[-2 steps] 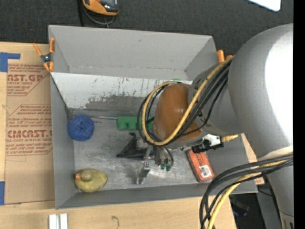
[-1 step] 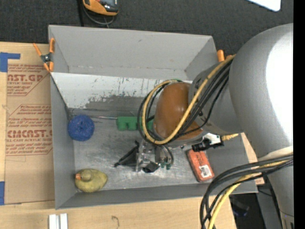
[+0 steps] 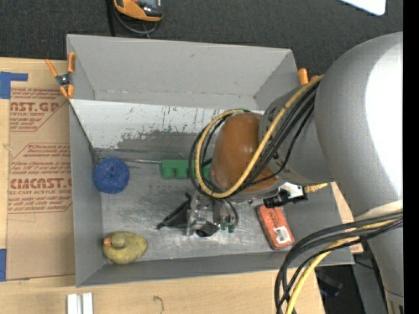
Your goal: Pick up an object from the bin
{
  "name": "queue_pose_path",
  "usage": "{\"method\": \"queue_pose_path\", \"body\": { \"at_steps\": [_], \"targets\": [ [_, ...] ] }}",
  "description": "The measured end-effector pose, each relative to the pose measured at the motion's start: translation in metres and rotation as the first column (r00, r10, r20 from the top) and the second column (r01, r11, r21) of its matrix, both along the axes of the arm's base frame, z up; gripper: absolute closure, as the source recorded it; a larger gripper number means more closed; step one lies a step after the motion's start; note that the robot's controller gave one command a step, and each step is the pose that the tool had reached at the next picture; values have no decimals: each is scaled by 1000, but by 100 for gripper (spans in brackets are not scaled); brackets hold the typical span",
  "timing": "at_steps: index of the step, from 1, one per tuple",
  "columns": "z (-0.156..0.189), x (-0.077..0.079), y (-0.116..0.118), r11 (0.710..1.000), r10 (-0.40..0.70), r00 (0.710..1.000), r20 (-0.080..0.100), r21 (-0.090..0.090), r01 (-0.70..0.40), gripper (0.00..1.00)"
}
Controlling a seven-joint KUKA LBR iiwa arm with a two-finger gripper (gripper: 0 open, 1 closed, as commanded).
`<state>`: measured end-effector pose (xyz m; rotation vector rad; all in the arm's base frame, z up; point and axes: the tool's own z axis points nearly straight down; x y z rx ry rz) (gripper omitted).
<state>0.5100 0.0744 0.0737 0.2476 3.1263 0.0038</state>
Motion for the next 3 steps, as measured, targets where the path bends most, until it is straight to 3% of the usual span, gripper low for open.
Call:
{"method": "queue_pose_path", "body": {
  "at_steps": [1,2,3],
  "targets": [
    [41,1,-1,1000,1,1000,-13,-2,-1,100],
    [61,4,2,1000,27,1000,6,-1,-27,100],
    [220,-4,11,977,212,977,5,-3,-212,100]
  ]
}}
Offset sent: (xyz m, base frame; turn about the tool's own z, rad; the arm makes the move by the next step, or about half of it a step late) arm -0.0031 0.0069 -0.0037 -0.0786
